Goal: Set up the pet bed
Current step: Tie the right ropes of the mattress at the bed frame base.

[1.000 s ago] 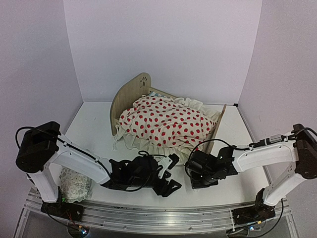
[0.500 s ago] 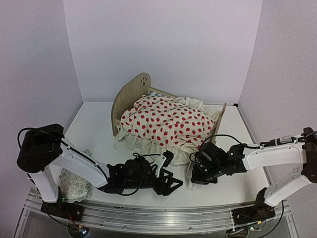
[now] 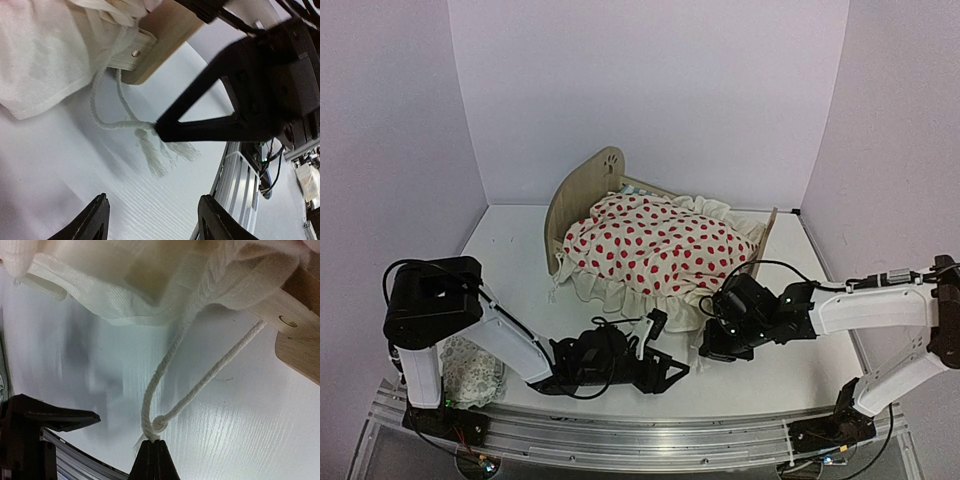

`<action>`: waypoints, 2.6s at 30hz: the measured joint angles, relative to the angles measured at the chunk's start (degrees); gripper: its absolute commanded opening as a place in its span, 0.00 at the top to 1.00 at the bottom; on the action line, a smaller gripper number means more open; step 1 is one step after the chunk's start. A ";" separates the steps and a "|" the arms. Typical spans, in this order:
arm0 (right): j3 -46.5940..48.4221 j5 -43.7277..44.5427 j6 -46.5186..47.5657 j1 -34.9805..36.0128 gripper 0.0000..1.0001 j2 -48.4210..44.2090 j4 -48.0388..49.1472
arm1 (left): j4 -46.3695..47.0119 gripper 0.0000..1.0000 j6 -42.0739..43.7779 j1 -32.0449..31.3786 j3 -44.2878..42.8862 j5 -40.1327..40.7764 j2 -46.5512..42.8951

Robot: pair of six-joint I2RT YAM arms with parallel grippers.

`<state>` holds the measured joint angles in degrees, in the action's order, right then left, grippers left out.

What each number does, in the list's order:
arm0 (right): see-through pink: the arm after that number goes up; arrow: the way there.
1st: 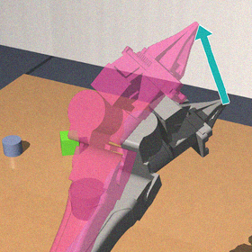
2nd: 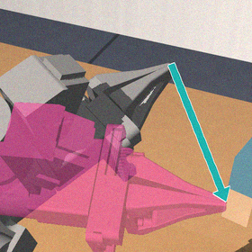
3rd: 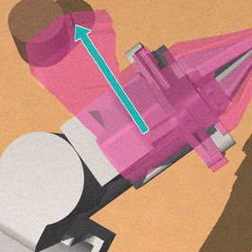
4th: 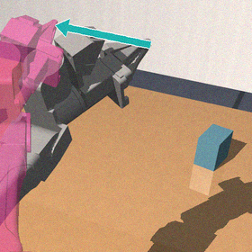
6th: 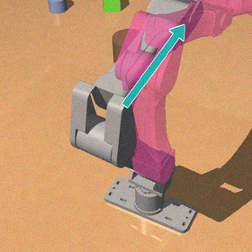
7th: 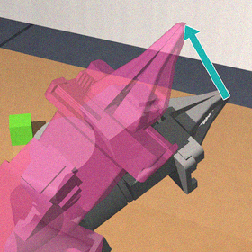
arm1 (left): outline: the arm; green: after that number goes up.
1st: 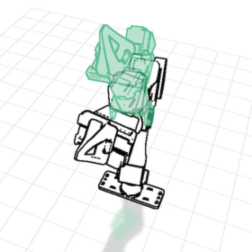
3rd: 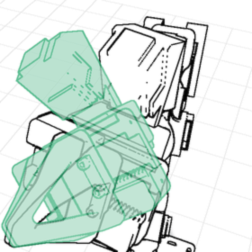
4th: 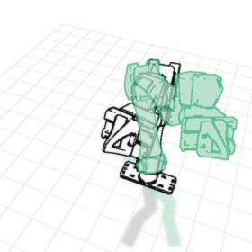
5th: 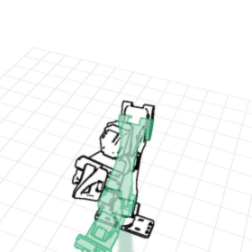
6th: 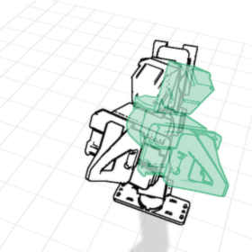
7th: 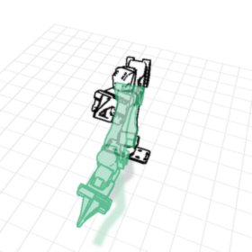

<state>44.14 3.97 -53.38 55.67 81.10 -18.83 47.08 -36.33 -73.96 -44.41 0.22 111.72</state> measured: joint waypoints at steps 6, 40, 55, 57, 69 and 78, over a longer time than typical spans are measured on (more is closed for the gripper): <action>0.00 0.01 0.27 -0.45 1.00 -0.01 -0.01 | 5.47 0.36 -4.62 4.03 0.36 -4.67 2.59; -0.44 -1.46 2.36 -2.28 1.00 -2.82 -0.58 | 5.76 1.00 -5.02 3.79 -10.24 -12.93 11.26; -0.92 -1.25 6.49 -2.35 0.97 -4.96 -7.52 | -3.99 1.00 -0.37 3.79 -10.20 -11.44 5.51; -0.92 -1.25 6.97 -2.35 0.99 -4.94 -8.05 | -5.06 1.00 0.52 3.79 -10.26 -11.00 4.92; -0.87 -3.33 8.36 -2.35 1.00 -3.79 -8.88 | -9.89 1.00 3.44 4.83 -16.72 -10.44 5.08; -0.50 -3.72 9.58 -2.35 1.00 -2.17 -9.07 | -12.73 1.00 3.52 6.47 -18.86 -9.99 5.29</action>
<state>43.64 0.24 -43.80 53.32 78.93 -27.90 34.36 -32.82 -67.48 -63.27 -9.77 117.01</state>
